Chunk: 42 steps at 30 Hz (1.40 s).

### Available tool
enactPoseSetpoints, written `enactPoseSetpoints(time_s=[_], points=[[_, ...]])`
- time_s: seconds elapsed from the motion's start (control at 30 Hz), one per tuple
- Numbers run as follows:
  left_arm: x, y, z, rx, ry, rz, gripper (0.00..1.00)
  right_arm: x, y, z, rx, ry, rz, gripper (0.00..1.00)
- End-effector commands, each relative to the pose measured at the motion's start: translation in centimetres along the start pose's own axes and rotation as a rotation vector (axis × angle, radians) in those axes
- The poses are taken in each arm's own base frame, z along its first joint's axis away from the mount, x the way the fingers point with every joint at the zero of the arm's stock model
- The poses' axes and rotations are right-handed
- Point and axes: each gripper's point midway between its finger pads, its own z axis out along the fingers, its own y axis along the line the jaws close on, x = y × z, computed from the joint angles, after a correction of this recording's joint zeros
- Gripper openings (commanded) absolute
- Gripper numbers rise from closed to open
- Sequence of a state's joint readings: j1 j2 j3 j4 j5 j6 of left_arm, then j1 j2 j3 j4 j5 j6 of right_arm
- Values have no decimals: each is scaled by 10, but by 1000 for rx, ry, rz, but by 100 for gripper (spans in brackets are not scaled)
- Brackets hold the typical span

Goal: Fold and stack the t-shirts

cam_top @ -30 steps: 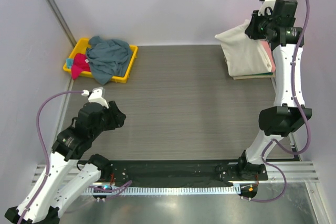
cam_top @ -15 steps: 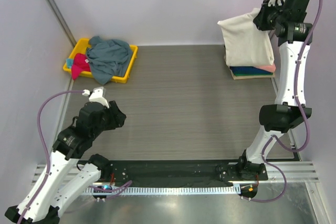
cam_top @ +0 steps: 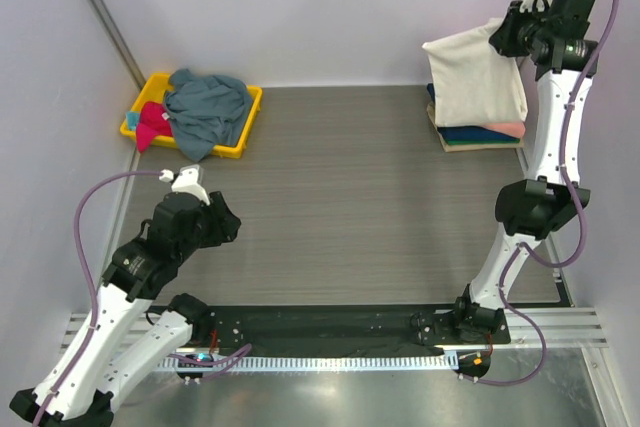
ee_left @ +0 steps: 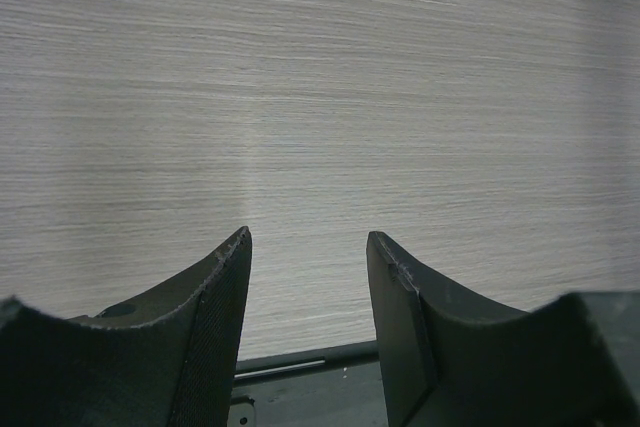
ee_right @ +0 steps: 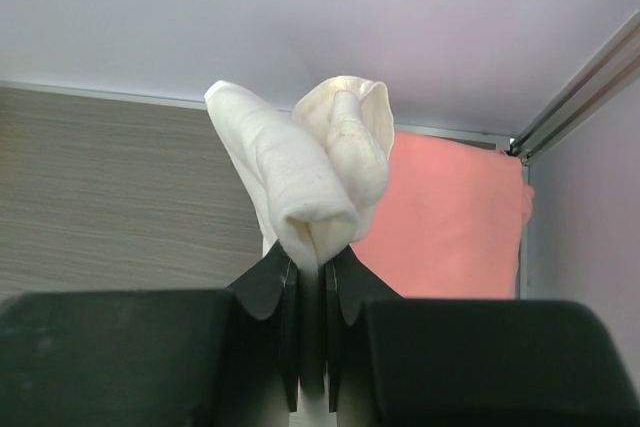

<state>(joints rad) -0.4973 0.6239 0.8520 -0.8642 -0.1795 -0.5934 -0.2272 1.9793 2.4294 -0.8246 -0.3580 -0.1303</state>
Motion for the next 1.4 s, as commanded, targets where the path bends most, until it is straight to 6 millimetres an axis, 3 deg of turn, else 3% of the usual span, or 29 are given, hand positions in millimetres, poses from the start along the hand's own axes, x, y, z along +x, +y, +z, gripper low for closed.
enactPoseSetpoints(time_s=[0.0,0.27,0.6,0.8,0.93,1.17,1.2,1.37], points=[[-8,-5,2,19,-28,3,51,-55,-4,-19,-4,-178,-70,1],[-6,-5,4,15,-18,5,51,-51,-16,0,-42,-188,-56,1],[-7,-5,0,23,-33,-2,51,-26,-34,38,-71,-167,-73,1],[-8,-3,0,15,-36,-5,50,-9,-58,63,-24,-158,-75,1],[-7,-3,2,11,-28,-4,50,3,-85,77,41,-153,-78,1],[-4,-2,6,-2,-9,-1,51,38,-123,107,106,-123,-60,1],[-4,-2,6,-4,-9,-1,50,51,-128,118,107,-105,-50,1],[-4,-1,7,-11,-3,0,50,72,-143,149,112,-137,-23,1]])
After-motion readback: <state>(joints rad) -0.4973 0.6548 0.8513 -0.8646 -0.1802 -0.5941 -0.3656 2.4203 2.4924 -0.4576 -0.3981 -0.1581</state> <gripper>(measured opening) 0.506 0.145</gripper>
